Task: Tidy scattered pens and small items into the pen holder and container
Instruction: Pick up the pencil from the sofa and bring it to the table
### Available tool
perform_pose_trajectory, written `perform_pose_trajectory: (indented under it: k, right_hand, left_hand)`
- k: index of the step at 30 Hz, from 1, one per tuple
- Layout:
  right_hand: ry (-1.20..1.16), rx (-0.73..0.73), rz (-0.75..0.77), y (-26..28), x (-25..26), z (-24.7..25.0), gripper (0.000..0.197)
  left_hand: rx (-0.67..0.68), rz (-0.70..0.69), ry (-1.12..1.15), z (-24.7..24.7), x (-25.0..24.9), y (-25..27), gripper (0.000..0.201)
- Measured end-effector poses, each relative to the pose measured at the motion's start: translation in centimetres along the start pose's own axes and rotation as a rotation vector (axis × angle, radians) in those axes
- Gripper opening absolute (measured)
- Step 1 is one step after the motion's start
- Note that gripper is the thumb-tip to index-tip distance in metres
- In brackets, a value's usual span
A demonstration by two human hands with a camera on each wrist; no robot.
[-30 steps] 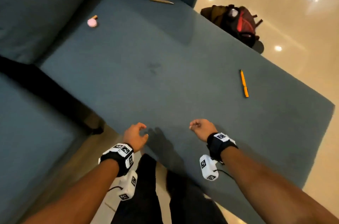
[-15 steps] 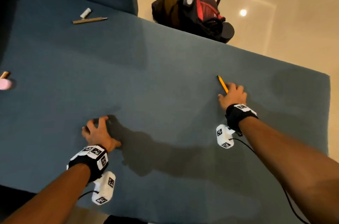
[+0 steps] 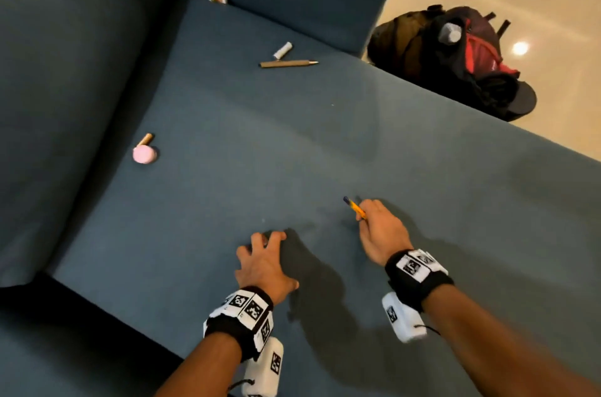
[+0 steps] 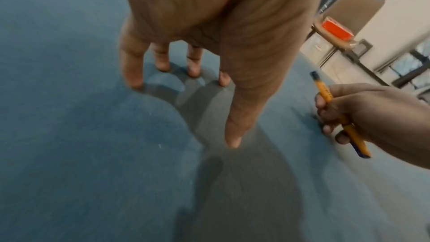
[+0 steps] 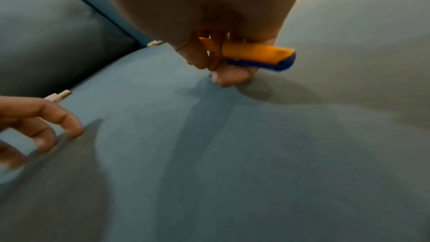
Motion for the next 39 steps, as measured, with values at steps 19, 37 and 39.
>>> perform_pose_trajectory:
  k: [19,37,39]
  right_hand:
    - [0.337,-0.299,0.103,-24.0,23.8,3.3,0.038]
    - [0.179,-0.107,-0.017,-22.4,27.5,4.4,0.012]
    - [-0.013,-0.026,-0.115,-24.2,28.1,4.0,0.006]
  left_hand:
    - [0.066,-0.160,-0.117,12.9,8.4,-13.2,0.138]
    - [0.072,-0.216,-0.124,13.4,8.2,-13.0,0.137]
    - [0.071,-0.219,-0.120,13.5,8.1,-13.0,0.136]
Point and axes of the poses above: each hand's wrist, its own y-axis away from the middle knuckle, its own z-axis out of the back of the hand, x = y × z, the point moved 8 cm from there along -y, towards the middle knuckle, and after that the axes turned 12 degrees about -z, right-handed, at the moved point
